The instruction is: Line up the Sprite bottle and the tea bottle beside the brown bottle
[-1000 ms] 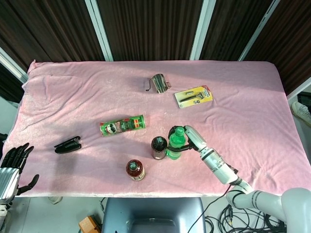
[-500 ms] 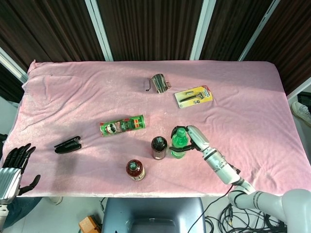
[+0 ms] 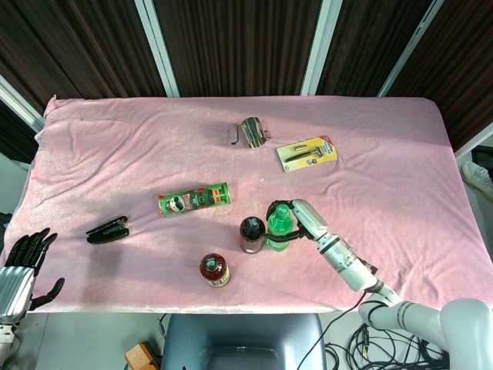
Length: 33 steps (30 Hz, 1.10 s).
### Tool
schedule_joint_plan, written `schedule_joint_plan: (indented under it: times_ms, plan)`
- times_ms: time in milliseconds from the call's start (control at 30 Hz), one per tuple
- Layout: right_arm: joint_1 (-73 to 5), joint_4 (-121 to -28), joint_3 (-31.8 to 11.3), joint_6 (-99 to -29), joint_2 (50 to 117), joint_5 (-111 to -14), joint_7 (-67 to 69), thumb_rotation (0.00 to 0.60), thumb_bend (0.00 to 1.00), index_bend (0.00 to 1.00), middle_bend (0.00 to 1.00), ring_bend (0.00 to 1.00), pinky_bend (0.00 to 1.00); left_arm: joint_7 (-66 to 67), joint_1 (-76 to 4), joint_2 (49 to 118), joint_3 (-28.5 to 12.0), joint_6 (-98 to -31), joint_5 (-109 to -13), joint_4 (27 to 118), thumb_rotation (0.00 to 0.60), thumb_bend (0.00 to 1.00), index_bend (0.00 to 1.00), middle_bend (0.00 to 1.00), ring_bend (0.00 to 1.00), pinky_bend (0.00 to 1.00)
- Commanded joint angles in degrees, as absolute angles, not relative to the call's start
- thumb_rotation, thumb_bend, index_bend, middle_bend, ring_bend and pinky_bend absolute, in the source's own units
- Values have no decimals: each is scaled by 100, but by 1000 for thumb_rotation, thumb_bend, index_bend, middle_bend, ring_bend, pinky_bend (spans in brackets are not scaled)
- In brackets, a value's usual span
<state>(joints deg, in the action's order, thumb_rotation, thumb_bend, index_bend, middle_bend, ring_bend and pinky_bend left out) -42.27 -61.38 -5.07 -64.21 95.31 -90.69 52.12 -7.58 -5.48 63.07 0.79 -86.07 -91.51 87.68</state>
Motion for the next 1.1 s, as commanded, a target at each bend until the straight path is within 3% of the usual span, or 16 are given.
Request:
schedule_joint_plan:
  times_ms: [33,500,667,900,1100]
  plan:
    - [-4242,-6077,-495,-6415,9566,-9079,5194,600,344,1000,680,636,753,-757,-548,6308,81,-8600,-9147,8767,600,331,0,0,0,0]
    - [-4250,-5693,-424,-6540,9760,-9146,5384,600,340,980,680,618,733,-812,-566,6291,75,-8562,-9127,8760,600,331,0,0,0,0]
    - [-4214,-5596,-363,-6726,9771,-9253,5506,600,264,863,646,537,668,-824,-562,6291,86,-8576,-9152,8754,600,331,0,0,0,0]
    - [-4196,-5546,-261,-6803,9717,-9343,5689,600,238,620,496,420,605,-814,-573,6296,94,-8552,-9158,8757,600,330,0,0,0,0]
    - [-4200,-5562,-195,-6817,9654,-9395,5724,600,227,556,453,378,600,-809,-582,6296,94,-8538,-9156,8762,600,330,0,0,0,0]
